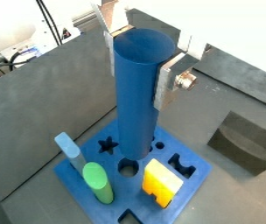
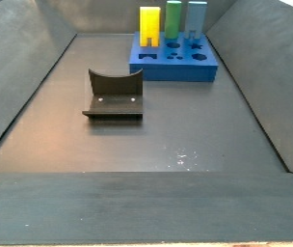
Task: Pick up the round object. Move up. Move to above the board. Insert the round object.
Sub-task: Insert the round object.
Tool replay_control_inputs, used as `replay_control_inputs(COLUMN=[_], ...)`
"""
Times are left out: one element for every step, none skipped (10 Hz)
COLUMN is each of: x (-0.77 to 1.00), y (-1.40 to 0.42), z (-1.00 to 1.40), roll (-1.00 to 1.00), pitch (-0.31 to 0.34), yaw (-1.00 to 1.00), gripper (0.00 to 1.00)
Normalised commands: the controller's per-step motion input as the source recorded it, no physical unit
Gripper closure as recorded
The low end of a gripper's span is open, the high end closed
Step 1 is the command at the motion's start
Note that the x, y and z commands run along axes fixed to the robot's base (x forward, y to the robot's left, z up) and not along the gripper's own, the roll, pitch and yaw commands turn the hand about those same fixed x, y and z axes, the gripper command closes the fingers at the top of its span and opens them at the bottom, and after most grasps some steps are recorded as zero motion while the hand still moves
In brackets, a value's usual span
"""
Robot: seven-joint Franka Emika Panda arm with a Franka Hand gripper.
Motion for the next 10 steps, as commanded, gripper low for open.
replay_control_inputs(x=[0.0,0.0,0.0,-0.05,-0.15,-0.19,-0.26,-0.31,-0.31,-0.15], y=[0.0,0.0,0.0,0.04,0.27,0.4,0.41,0.35,0.27,0.16], z=[0.0,0.0,0.0,-0.02,0.0,-0.11,-0.32,-0.59,-0.66,-0.69], roll=[0.0,0.0,0.0,0.0,0.08,0.13,0.13,0.1,0.09,0.04], pitch=[0.004,-0.03,-0.006,0.0,0.0,0.0,-0.014,-0.13,-0.167,-0.147], yaw=[0.0,0.0,0.0,0.0,0.15,0.12,0.11,0.1,0.09,0.03], gripper=[1.0,1.0,1.0,1.0,1.0,1.0,1.0,1.0,1.0,1.0])
